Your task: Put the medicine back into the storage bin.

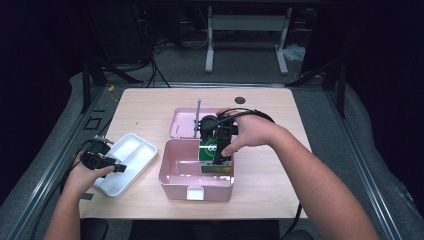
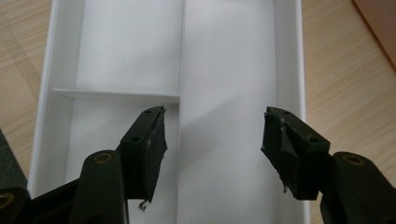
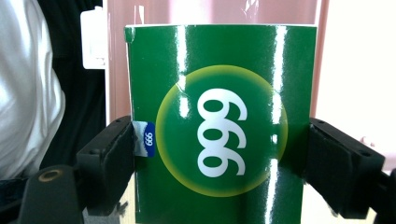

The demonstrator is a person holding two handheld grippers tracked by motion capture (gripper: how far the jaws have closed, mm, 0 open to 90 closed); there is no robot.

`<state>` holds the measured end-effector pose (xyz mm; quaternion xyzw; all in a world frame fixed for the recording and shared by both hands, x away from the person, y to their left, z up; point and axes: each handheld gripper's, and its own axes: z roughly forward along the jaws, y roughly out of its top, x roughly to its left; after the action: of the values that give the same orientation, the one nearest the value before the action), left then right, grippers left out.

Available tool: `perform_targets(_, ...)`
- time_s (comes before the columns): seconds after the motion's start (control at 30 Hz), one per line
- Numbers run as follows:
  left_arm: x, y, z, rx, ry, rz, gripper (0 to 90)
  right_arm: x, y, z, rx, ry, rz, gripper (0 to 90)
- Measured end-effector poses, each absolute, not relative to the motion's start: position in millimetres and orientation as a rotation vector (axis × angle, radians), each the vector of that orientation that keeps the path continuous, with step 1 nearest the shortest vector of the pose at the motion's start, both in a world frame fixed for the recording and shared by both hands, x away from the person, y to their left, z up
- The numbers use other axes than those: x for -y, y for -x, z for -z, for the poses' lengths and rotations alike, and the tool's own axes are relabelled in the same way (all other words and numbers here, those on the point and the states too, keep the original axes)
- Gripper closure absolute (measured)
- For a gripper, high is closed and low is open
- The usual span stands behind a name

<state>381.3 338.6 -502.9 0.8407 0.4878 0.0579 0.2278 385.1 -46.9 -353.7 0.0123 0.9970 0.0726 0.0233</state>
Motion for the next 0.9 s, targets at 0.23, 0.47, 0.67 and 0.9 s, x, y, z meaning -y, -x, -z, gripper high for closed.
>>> perform_targets(0.23,-337.8,-381.6,503.4,-1.347,-2.318,-0.158,39.4,47.9,-385.1,372.2,-3.101,-0.051,-0.257,16.1)
perform_targets(0.47,-337.5,-381.7,503.8,-1.347,-2.323,-0.157,39.4,50.5,-385.3,395.0,-3.091,-0.067,-0.266,16.1)
perform_targets(0.67,-337.1,-381.9,504.5,-1.348,-2.325,-0.155,39.4,51.3,-387.2,413.1,-3.098,-0.083,-0.255,16.1)
perform_targets(0.9,-336.7,-381.9,505.4,-1.352,-2.326,-0.157,39.4,51.9,-388.0,428.9,-3.101,-0.104,-0.273,15.9)
